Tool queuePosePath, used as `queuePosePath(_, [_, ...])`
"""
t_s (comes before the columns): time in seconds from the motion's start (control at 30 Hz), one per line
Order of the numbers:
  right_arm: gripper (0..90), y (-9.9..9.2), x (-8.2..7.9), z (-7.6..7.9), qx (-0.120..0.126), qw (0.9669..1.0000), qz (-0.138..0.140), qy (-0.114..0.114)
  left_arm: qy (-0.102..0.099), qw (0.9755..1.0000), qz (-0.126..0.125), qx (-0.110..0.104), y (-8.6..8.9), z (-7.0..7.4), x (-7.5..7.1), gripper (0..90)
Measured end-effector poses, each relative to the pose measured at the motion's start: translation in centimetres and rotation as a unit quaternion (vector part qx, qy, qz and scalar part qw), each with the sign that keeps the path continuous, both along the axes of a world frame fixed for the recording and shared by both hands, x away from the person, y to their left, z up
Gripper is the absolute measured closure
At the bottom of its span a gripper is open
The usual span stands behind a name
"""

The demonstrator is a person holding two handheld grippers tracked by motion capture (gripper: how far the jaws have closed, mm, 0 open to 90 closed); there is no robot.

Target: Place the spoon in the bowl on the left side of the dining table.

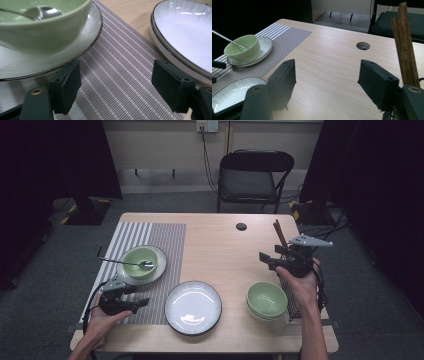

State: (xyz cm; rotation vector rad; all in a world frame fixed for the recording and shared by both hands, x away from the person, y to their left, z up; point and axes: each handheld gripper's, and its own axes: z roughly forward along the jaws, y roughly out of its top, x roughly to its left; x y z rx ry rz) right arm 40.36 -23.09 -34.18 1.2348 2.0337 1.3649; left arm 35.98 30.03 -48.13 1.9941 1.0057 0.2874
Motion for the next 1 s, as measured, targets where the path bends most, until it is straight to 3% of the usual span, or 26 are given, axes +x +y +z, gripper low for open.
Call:
queuePosePath(0.07, [30.8, -0.2, 0.6, 0.0, 0.005, 1.0000, -0.003, 0.005, -0.007, 0.9994, 0.005, 0.033, -0.4, -0.4, 0.1, 25.0])
queuePosePath(0.13, [31.4, -0.2, 1.0, 0.1, 0.003, 1.0000, -0.002, 0.005, 0.003, 0.9995, -0.006, 0.032, -0.5, -0.9, 0.2, 25.0])
queuePosePath(0.2, [32.5, -0.4, 1.4, 0.3, 0.005, 1.0000, -0.003, 0.003, 0.002, 0.9987, -0.006, 0.050, -0.8, -1.3, 0.2, 25.0])
queuePosePath(0.23, [32.9, -0.4, 1.7, 0.5, 0.006, 1.0000, -0.006, 0.002, 0.007, 0.9988, -0.008, 0.047, -0.9, -1.5, 0.3, 25.1])
queuePosePath(0.33, [33.1, -0.5, 2.2, 0.8, 0.001, 1.0000, -0.001, 0.001, -0.007, 0.9971, -0.013, 0.074, -1.2, -1.6, 0.2, 25.6])
queuePosePath(0.43, [33.7, -0.5, 2.4, 1.1, -0.009, 0.9999, -0.003, -0.004, -0.021, 0.9959, -0.013, 0.087, -1.5, -1.8, 0.0, 24.7])
queuePosePath(0.6, [36.5, -1.2, 2.9, 1.4, -0.012, 0.9996, -0.025, -0.008, -0.029, 0.9961, -0.007, 0.083, -1.5, -2.0, -0.2, 23.6])
queuePosePath(1.0, [43.0, -2.7, 4.3, 1.2, -0.009, 0.9991, -0.042, 0.003, -0.028, 0.9963, -0.007, 0.081, -1.6, -2.0, -0.2, 23.5])
